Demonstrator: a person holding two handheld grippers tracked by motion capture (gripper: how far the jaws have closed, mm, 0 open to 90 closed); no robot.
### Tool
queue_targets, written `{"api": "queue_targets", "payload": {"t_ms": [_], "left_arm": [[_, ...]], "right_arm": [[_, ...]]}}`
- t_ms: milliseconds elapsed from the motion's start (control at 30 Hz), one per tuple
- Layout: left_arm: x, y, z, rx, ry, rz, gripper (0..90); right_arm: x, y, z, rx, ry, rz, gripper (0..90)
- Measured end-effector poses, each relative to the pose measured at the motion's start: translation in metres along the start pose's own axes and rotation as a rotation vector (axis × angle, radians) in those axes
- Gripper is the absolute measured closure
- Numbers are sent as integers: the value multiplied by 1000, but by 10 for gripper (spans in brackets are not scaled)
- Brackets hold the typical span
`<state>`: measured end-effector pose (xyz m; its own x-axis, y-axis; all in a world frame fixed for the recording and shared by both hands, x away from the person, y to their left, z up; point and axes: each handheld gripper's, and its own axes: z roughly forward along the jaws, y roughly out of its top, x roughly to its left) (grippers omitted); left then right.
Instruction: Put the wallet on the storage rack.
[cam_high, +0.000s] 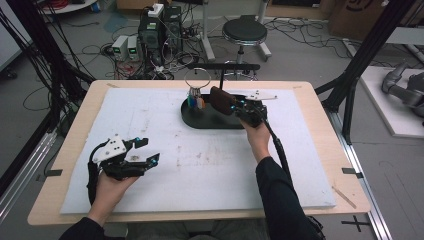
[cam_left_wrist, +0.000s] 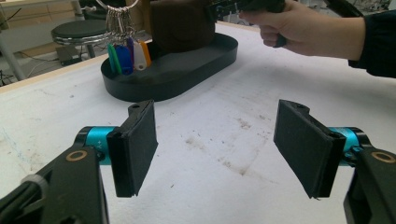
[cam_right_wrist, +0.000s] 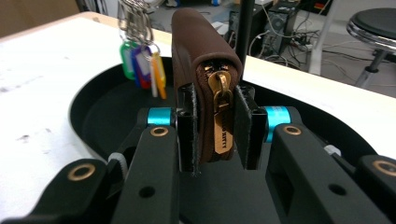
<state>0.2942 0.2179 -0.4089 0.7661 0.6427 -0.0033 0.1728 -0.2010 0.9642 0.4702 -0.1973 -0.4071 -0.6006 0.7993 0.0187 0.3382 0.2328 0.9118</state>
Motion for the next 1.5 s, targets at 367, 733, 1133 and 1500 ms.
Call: {"api": "queue_targets", "payload": {"t_ms": [367,733,1133,1500], "left_arm": [[-2,0,-3,-9,-1,3,300],[-3,1,-3,-11,-9,3,300],[-2,0,-4,-7,-3,1,300],[-1,3,4,-5,-21,6,298]], "right_arm": [[4,-12,18,36,4,9,735],[3,-14,19,56,4,-12,695],[0,-16,18,100,19,14,540],[-4,-10,6,110,-2,34,385]]}}
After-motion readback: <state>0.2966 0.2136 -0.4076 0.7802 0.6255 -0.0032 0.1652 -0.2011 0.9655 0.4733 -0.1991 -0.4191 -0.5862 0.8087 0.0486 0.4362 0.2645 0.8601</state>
